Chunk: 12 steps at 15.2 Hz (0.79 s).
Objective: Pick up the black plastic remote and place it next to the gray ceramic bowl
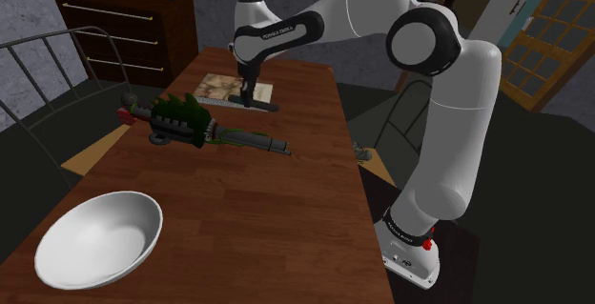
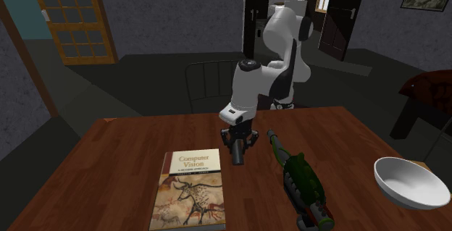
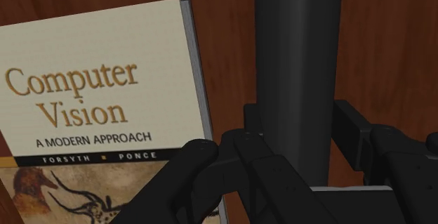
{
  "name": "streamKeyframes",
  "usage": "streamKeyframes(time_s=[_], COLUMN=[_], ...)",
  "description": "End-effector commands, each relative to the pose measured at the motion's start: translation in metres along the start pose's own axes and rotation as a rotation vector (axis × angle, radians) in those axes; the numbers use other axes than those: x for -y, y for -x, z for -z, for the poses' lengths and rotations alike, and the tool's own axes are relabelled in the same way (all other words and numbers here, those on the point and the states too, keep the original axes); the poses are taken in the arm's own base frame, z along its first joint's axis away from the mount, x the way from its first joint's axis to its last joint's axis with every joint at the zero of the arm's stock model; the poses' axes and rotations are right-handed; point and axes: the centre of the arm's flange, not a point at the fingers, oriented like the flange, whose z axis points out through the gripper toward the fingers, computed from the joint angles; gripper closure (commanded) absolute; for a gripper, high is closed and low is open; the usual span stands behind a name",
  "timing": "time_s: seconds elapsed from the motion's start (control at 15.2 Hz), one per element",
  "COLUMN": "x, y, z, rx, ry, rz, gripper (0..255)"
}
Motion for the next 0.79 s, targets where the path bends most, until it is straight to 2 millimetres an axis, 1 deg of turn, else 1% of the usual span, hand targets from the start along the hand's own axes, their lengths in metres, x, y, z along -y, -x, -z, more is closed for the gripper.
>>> streamKeyframes(time_s=[0.0,0.73], x=[-0.001,-0.006], y=[-0.001,-0.002], z=[0.010,0.068], rx=[0.000,0.000], ry=[0.000,0.000], rz=[0.000,0.000], gripper=[255,255])
